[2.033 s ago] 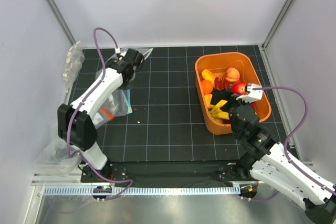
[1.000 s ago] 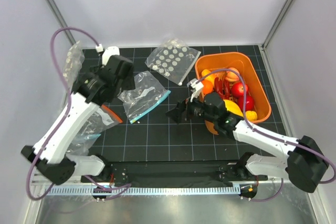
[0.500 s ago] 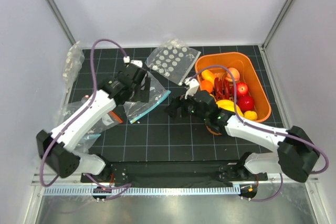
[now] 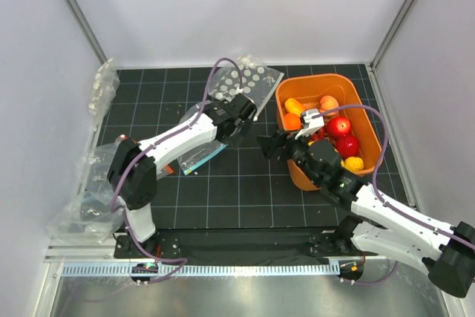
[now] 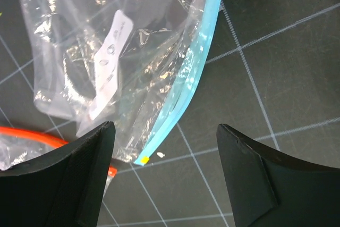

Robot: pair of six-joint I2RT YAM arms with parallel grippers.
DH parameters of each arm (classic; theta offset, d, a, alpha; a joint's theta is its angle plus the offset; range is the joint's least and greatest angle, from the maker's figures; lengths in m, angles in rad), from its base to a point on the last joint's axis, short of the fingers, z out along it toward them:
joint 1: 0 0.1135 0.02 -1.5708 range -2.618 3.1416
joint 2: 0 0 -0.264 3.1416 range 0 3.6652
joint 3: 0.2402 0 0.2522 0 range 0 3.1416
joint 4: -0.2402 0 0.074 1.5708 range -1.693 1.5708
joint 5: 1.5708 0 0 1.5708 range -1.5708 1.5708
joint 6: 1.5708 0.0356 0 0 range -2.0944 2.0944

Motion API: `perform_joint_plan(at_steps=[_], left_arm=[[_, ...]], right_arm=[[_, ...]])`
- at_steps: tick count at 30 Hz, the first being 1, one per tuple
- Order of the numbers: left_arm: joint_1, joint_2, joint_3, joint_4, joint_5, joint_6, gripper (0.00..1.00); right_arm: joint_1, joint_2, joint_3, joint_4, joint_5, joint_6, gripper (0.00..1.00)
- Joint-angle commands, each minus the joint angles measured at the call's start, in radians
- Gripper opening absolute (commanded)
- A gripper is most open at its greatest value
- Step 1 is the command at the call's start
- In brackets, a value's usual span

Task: Place the food in the zip-top bag and seal the zipper
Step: Pick up the zipper food storage bag at the center of the board.

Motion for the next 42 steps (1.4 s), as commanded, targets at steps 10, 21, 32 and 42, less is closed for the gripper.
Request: perform_joint_plan(at_steps=[10,21,32,42], left_arm=[[-0.045,0.152,0.008,0.04,-0.235,0.057,0.78],[-0.008,0.247,0.032,-0.002,-0.237,0.014,0.47],[0.018,0.091,0.072,-0.031,-0.11,-0.073,0.0],[0.018,-0.08,0.006,0.087,0.064,-0.452,0.0]], right_arm=[[0.002,-0.117,-0.04,0.008,0.096,-0.015,0.95],[0.002,-0.162,-0.049,0.002,0.106,-0.013,0.95],[0.002,-0.182,-0.05,0.002,0.112,-0.021,0.96],[0.002,-0.211,0.011,-0.142,0.286,-0.012,0.95]])
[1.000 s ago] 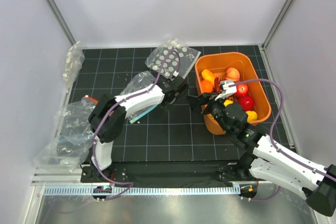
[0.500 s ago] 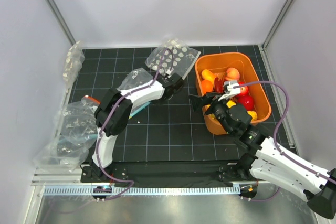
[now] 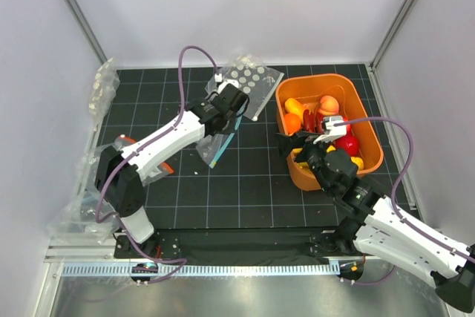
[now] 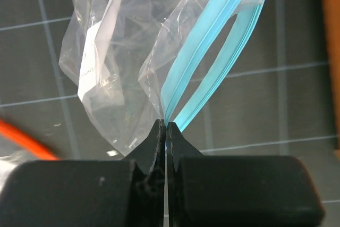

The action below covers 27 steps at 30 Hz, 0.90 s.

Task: Place the food in the zip-top bag and seal the zipper
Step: Pick up the zipper food storage bag at the center of the board.

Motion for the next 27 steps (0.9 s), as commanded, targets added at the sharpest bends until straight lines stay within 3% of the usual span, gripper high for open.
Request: perform_joint_plan(at_steps=[1,7,10,15,19,23,27], left_arm=[[-0.001,-0.025,-0.052,0.131,0.039,-0.16,0.0],[-0.001,-0.137,-0.265,0.385,-0.03,-0.106,0.0],[-0.005,-0.171,-0.276,0.391,-0.001,-0.074,0.0],[-0.007,-0.311,-0.376,0.419,-0.036,-0.054,0.0],[-0.007,-0.377,-0.419,0.443,-0.065,-0.049,0.0],[-0.008,-0.391,-0.424,0.446,-0.062,-0.043,0.0],[-0.01,-0.388,-0.421,0.445,-0.064,-0.034,0.0]], right_arm=[[0.002,-0.012,0.072,-0.075,0.159,0.004,0.95],[-0.008,0.048,0.152,-0.208,0.36,0.017,0.96],[-0.073,0.153,0.247,-0.332,0.353,0.043,1.0],[-0.254,0.315,0.406,-0.501,0.2,0.121,1.0],[-0.35,0.407,0.429,-0.507,0.109,0.162,1.0],[-0.459,0.644,0.491,-0.526,-0.027,0.211,1.0],[-0.525,0.812,0.476,-0.437,-0.159,0.262,1.0]])
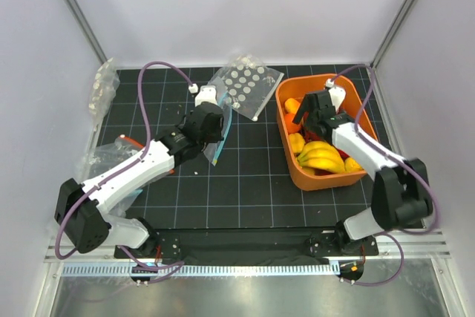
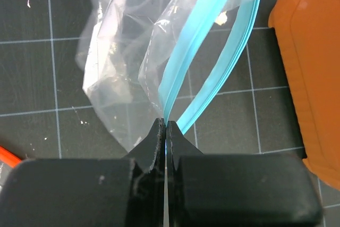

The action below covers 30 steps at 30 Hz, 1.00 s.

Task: Place the food in the zip-top bag and seal the zipper
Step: Pick up the zipper food storage bag at the center of the board, then pick up the fake lobster from the bin.

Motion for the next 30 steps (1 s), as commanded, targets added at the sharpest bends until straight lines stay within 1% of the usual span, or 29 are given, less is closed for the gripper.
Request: perform_joint_plan(at_steps=[1,4,5,6,7,8,9,11,12,13,14,15,16,17,18,19,20,23,24,26,27,30], left_arm=[[-0.004,-0.007,0.0,0.044,-0.026,0.022,0.0],[-0.005,-0.008,-0.003,0.045,-0.024,0.025,0.0],[-0.005,-0.008,-0.003,0.044,-0.026,0.028,0.0],[-0.005,-0.008,-0.003,0.043,-0.027,0.028,0.0],[-0.005,-0.008,-0.004,0.043,-0.027,0.028,0.0],[-0.007,-0.007,-0.003,0.043,-0.023,0.03,0.0],[-0.007,-0.004,-0.001,0.042,-0.02,0.031,0.0],[-0.01,0.002,0.003,0.042,-0.009,0.031,0.0],[-0.012,0.005,0.007,0.042,-0.006,0.033,0.0],[-0.012,0.008,0.008,0.042,-0.006,0.034,0.0],[-0.013,0.01,0.01,0.039,-0.006,0.034,0.0],[-0.015,0.012,0.011,0.04,-0.007,0.039,0.0],[-0.015,0.015,0.014,0.037,-0.009,0.041,0.0],[-0.019,0.016,0.017,0.034,-0.012,0.044,0.0],[-0.024,0.016,0.026,0.03,-0.024,0.05,0.0],[-0.028,0.018,0.028,0.027,-0.035,0.051,0.0],[-0.033,0.018,0.034,0.021,-0.041,0.054,0.0],[-0.042,0.015,0.04,0.008,-0.047,0.057,0.0],[-0.044,0.012,0.04,0.005,-0.046,0.057,0.0],[-0.044,0.012,0.04,0.005,-0.044,0.057,0.0],[-0.044,0.012,0.04,0.004,-0.044,0.057,0.0],[-0.044,0.015,0.043,-0.001,-0.035,0.057,0.0]], right_arm=[[-0.032,0.103,-0.015,0.057,-0.152,0.082,1.0],[-0.038,0.197,-0.063,0.133,-0.133,0.116,1.0],[-0.045,0.226,-0.052,0.13,-0.139,0.119,1.0],[-0.057,0.292,-0.04,0.098,-0.142,0.138,1.0],[-0.073,0.318,-0.028,0.089,-0.158,0.14,1.0],[-0.097,0.338,-0.021,0.09,-0.219,0.14,0.99],[-0.107,0.344,-0.027,0.116,-0.244,0.146,0.97],[-0.11,0.309,-0.052,0.139,-0.268,0.142,0.85],[-0.11,0.283,-0.063,0.16,-0.271,0.128,0.62],[-0.11,0.206,-0.089,0.17,-0.267,0.125,0.52],[-0.11,0.165,-0.105,0.179,-0.261,0.125,0.45],[-0.11,0.118,-0.125,0.206,-0.255,0.12,0.35],[-0.108,0.075,-0.162,0.22,-0.258,0.117,0.29],[-0.108,-0.009,-0.181,0.236,-0.261,0.111,0.28],[-0.104,-0.048,-0.194,0.258,-0.271,0.103,0.22],[-0.098,-0.085,-0.213,0.269,-0.277,0.088,0.21],[-0.088,-0.164,-0.222,0.279,-0.281,0.055,0.16],[-0.042,-0.284,-0.285,0.332,-0.258,0.008,0.16],[-0.029,-0.357,-0.305,0.375,-0.258,0.001,0.16],[-0.024,-0.418,-0.36,0.418,-0.276,-0.013,0.17],[-0.024,-0.474,-0.374,0.444,-0.277,-0.015,0.16],[-0.024,-0.548,-0.414,0.466,-0.276,-0.018,0.17]])
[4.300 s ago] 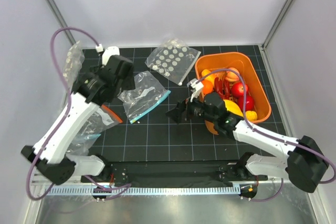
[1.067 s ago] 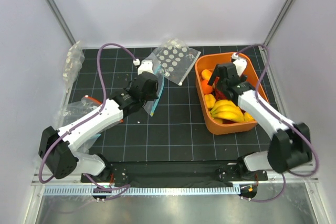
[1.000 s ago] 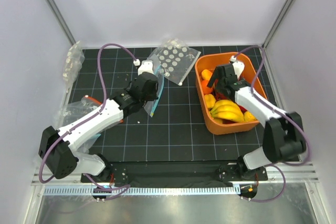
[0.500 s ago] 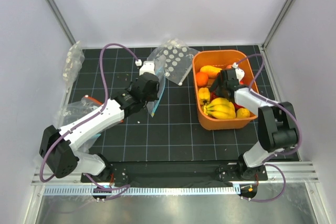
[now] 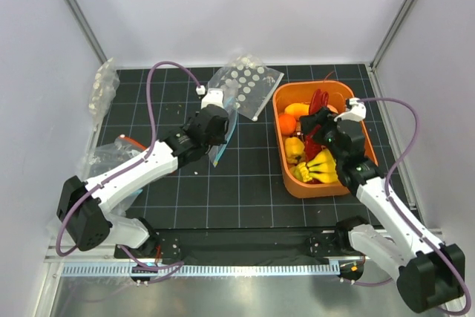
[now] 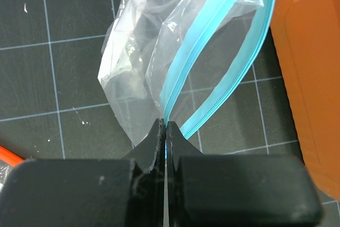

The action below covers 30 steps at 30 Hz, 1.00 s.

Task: Place the food in the zip-top bag and seal the zipper
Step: Pick up the fake lobster from the bin.

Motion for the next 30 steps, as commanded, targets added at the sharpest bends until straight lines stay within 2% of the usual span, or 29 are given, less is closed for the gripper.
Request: perform_joint_plan(at_steps=[1,6,8,12,16,22,30], left_arm=[[-0.003,-0.001,0.039,0.005,-0.013,0.011,0.0],[-0.003,0.012,0.047,0.001,-0.004,0.009,0.0],[-0.003,0.022,0.051,-0.001,-0.002,0.01,0.0],[-0.003,0.043,0.064,-0.005,0.001,0.012,0.0],[-0.004,0.052,0.076,-0.014,0.01,0.012,0.0],[-0.003,0.054,0.074,-0.014,0.013,0.011,0.0],[-0.004,0.063,0.079,-0.016,0.018,0.011,0.0]], right_arm=[[0.0,-0.075,-0.041,0.103,-0.007,-0.031,0.17],[0.0,-0.095,-0.033,0.069,0.069,-0.028,0.16],[0.0,-0.072,-0.003,0.038,0.147,-0.013,0.15],[-0.002,-0.01,0.036,0.063,0.197,0.015,0.13],[0.0,0.07,0.195,-0.006,0.2,-0.008,0.12],[0.0,0.11,0.327,0.012,0.213,-0.079,0.16],[0.0,0.076,0.324,0.063,0.146,-0.088,0.2]])
